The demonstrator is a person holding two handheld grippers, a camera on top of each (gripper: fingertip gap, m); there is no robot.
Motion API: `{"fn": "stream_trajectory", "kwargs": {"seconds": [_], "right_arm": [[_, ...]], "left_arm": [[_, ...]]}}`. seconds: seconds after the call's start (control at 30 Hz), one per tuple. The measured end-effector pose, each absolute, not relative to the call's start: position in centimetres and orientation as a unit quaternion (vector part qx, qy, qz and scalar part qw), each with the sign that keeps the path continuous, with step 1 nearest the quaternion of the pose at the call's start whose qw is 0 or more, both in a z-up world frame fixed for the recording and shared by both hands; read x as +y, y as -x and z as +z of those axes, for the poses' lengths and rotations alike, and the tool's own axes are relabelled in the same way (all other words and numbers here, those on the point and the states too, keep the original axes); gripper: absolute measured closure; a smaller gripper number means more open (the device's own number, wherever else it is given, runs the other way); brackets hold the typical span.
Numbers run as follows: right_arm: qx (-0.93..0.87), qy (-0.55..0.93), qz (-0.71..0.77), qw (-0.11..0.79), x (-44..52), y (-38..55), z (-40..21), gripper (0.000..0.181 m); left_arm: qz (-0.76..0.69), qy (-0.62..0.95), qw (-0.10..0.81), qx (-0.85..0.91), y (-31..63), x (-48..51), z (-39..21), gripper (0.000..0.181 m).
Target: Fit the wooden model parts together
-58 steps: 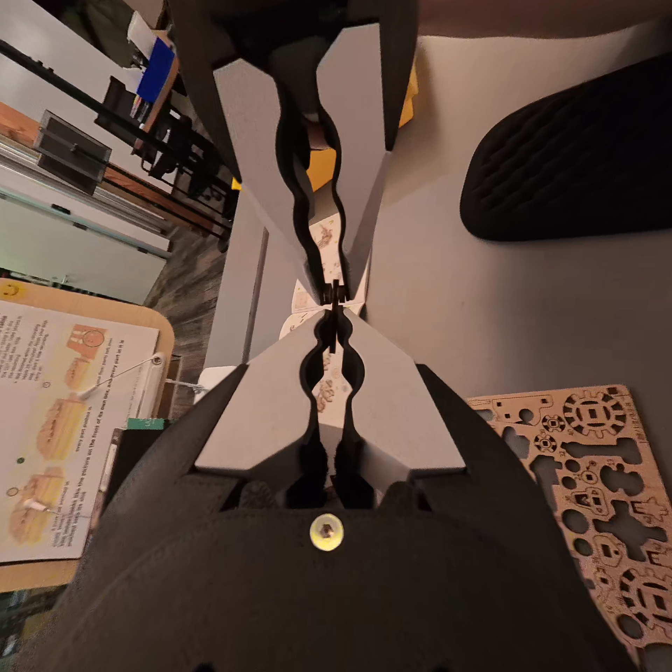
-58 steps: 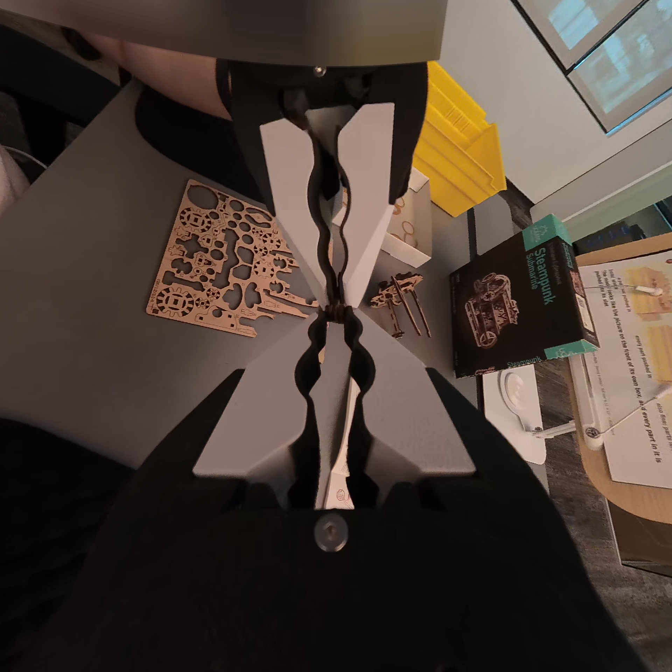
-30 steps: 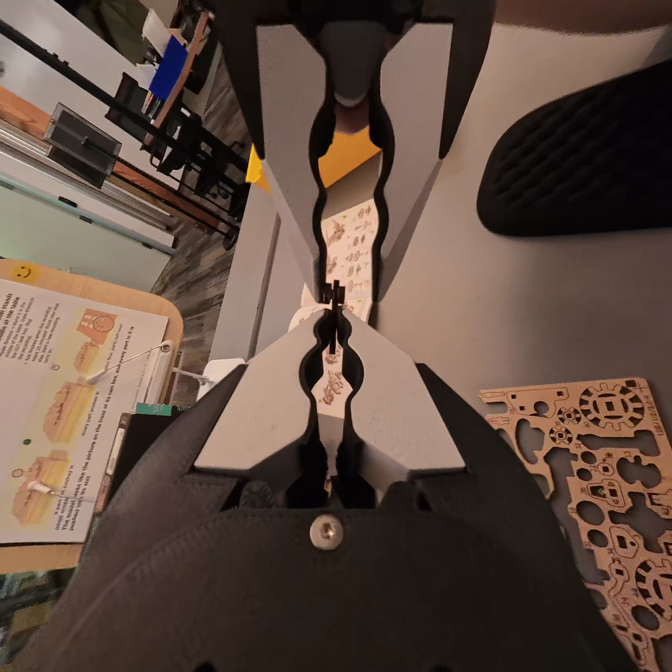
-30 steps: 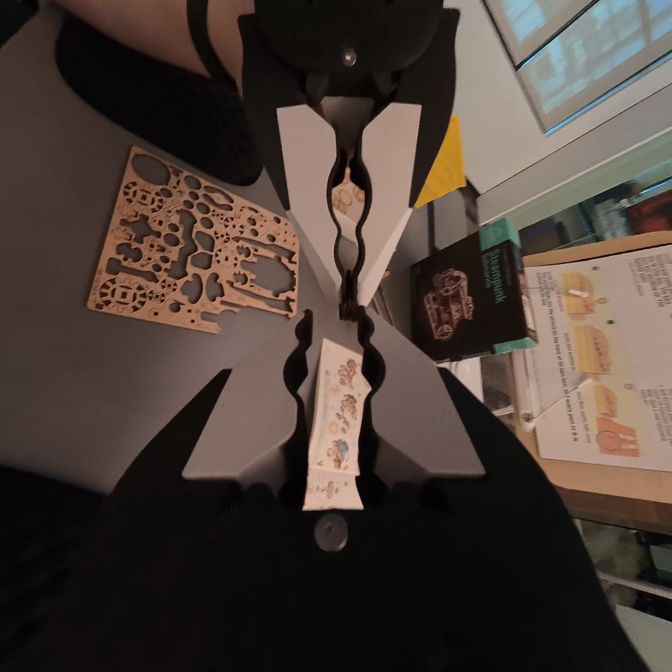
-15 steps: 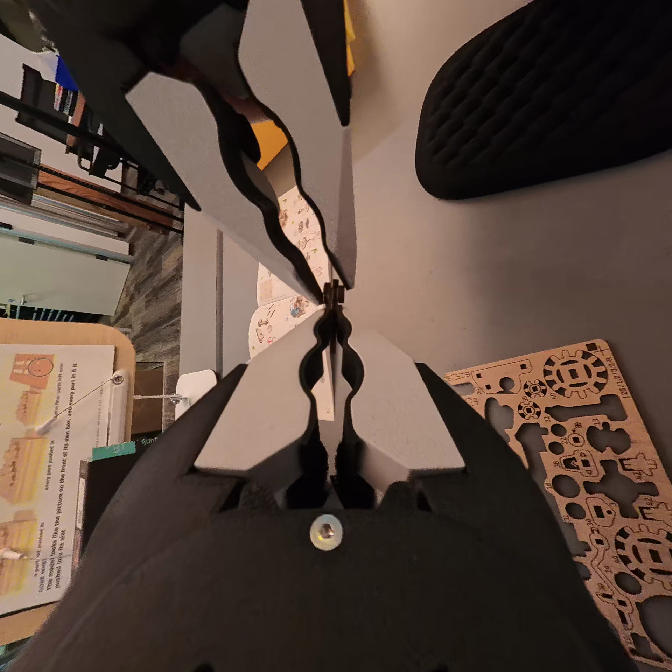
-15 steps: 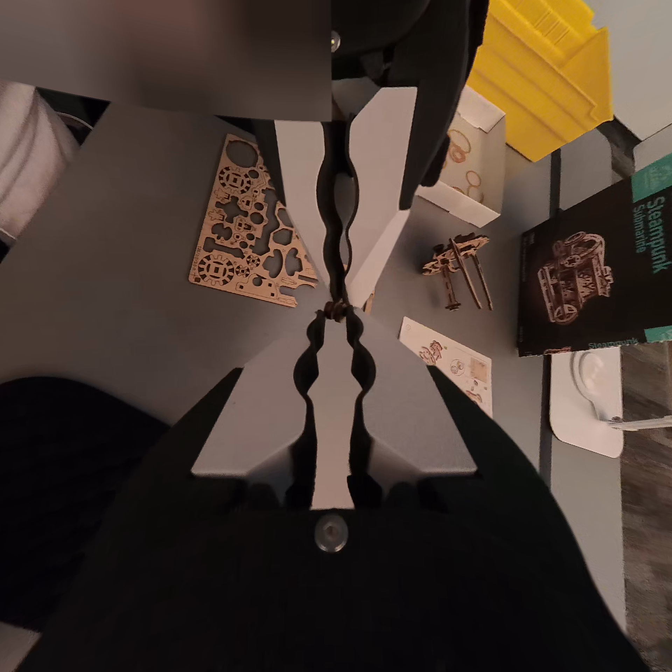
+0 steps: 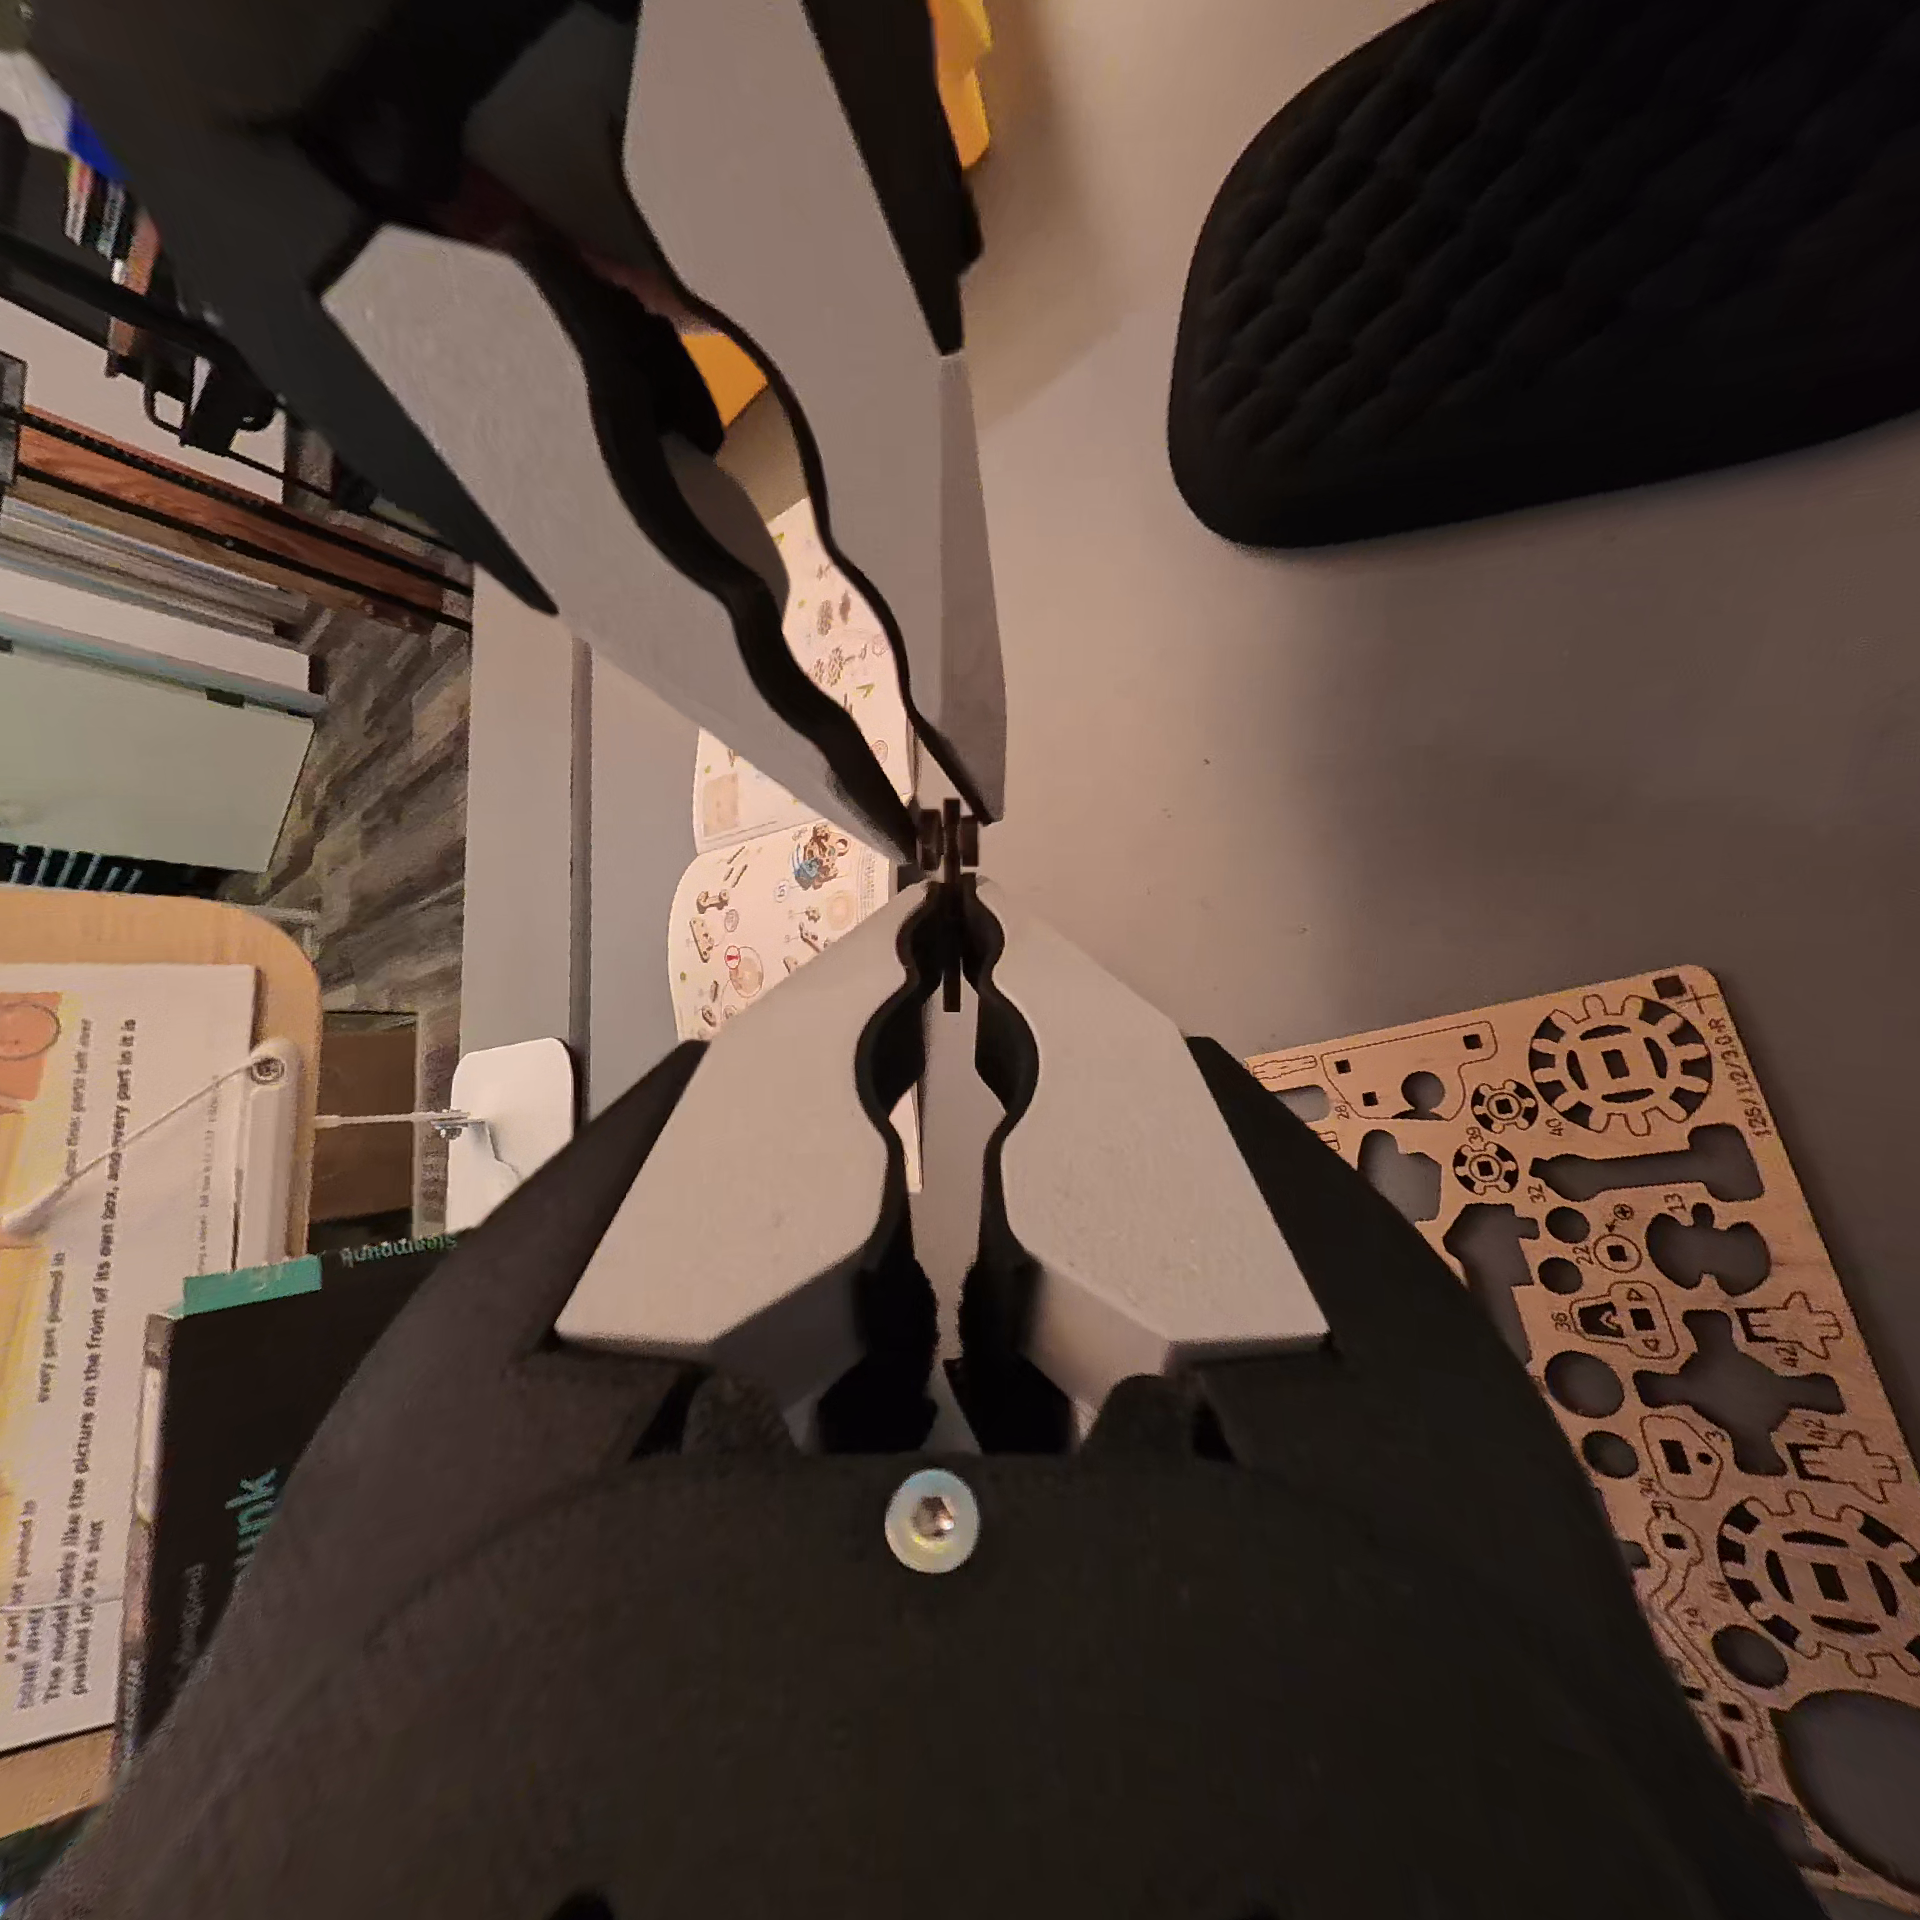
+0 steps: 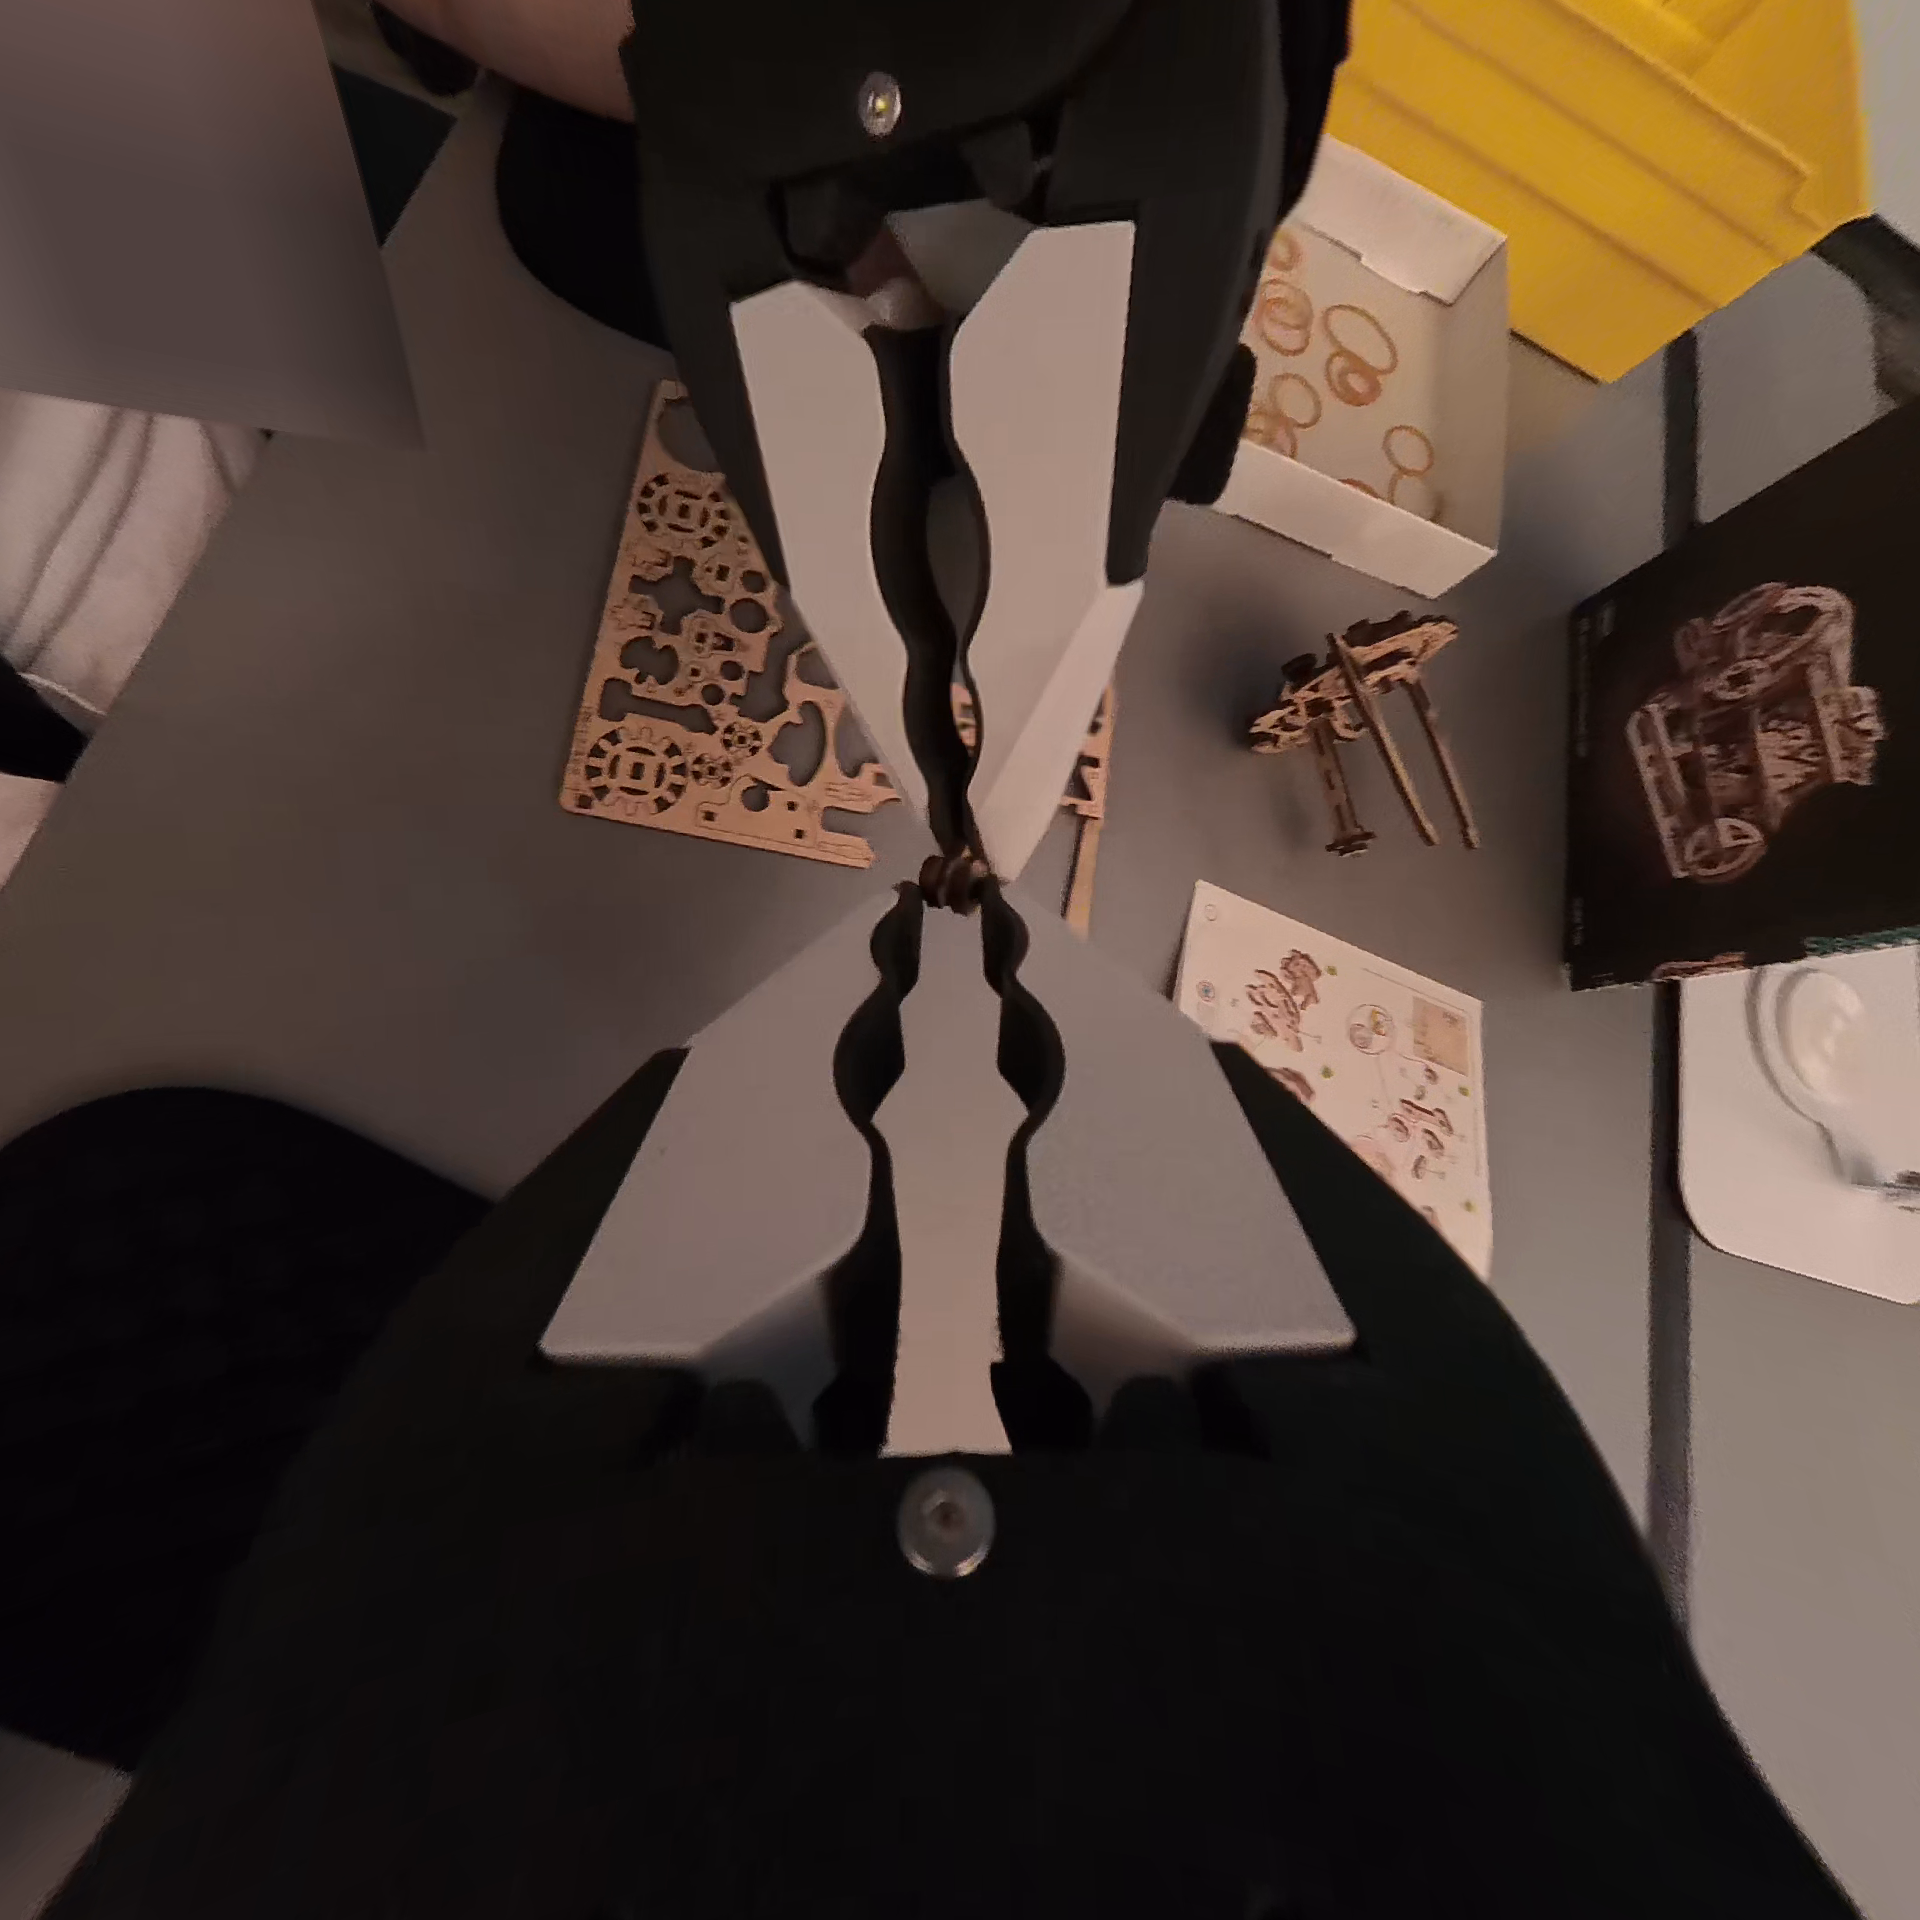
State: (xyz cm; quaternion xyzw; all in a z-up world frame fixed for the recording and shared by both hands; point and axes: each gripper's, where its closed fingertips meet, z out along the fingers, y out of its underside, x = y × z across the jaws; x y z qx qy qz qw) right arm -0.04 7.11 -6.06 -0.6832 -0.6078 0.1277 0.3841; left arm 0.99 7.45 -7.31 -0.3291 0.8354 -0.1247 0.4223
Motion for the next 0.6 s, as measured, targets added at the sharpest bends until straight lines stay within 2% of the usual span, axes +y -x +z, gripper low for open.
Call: {"fn": "stream_trajectory", "kwargs": {"seconds": [0.23, 0.5, 0.57, 0.6], "right_arm": [[-0.599, 0.662, 0.079, 0.443, 8.1, 0.0, -4.1, 0.175], [-0.618, 0.646, 0.05, 0.446, 8.0, 0.2, -4.2, 0.176], [-0.618, 0.646, 0.062, 0.443, 7.7, 0.2, -4.2, 0.176], [-0.62, 0.645, 0.066, 0.442, 7.6, 0.2, -4.2, 0.176]], "left_arm": [[-0.161, 0.364, 0.433, 0.809, -1.0, 8.4, -5.9, 0.181], [-0.161, 0.37, 0.436, 0.805, -0.9, 8.5, -6.0, 0.181], [-0.166, 0.367, 0.449, 0.798, -1.1, 8.5, -5.7, 0.172], [-0.168, 0.361, 0.448, 0.8, -1.0, 8.3, -5.7, 0.174]]}}
